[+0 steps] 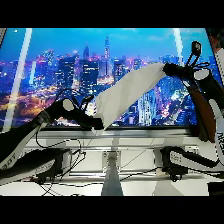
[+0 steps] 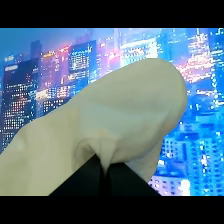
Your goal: Fold the clothes and pants, and hang the long-sleeved shirts on hangers.
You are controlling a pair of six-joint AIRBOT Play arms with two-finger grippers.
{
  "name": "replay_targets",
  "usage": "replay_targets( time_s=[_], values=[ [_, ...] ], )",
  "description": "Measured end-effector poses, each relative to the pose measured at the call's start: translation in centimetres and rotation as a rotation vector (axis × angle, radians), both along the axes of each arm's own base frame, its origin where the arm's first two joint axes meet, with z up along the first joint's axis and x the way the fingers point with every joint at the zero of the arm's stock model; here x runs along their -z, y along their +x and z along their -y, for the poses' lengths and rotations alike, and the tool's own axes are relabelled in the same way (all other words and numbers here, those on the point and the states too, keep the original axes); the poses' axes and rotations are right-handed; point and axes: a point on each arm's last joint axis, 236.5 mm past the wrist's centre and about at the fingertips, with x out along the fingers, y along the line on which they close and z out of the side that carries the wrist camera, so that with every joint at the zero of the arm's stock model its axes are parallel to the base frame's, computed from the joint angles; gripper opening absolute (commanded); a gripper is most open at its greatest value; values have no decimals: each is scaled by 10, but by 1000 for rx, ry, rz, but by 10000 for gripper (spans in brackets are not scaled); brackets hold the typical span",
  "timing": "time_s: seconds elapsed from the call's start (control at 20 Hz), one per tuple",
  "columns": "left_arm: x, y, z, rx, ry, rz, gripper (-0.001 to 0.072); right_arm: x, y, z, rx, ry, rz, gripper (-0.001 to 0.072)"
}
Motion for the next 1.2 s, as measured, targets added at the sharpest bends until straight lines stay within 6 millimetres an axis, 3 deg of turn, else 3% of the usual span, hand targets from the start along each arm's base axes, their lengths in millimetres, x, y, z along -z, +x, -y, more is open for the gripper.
replay_targets(
  time_s=[0.05, 0.2, 0.3, 0.55, 0.8, 0.9, 1.0, 1.1, 1.2],
  values=[
    [0, -2, 2, 8, -2, 0, 678, 0, 0, 0, -1, 1, -2, 12],
    [0, -9, 6, 31, -2, -2, 421, 1, -2, -2, -7, 4, -8, 12],
    [-2, -11, 9, 33, -12, -11, 332, 2, -2, -2, -9, 6, -12, 12],
    [-4, -13, 12, 36, -24, -13, 16, 2, -5, -5, -17, 12, -20, 12],
    [-24, -4, 21, 173, -103, 69, 15, -20, -3, -4, -22, -2, 28, 12],
    [-45, 19, 24, 195, -146, 136, 15, -42, 1, -3, -29, -19, 76, 12],
    [-78, 60, 23, 162, -189, 244, 15, -76, 6, -3, -36, -37, 148, 12],
    [-126, 115, 12, 81, -232, 387, 15, -119, 8, -2, -47, -66, 234, 12],
    [-189, 169, -14, -38, -280, 552, 15, -168, 5, -3, -59, -97, 329, 12]
  ],
)
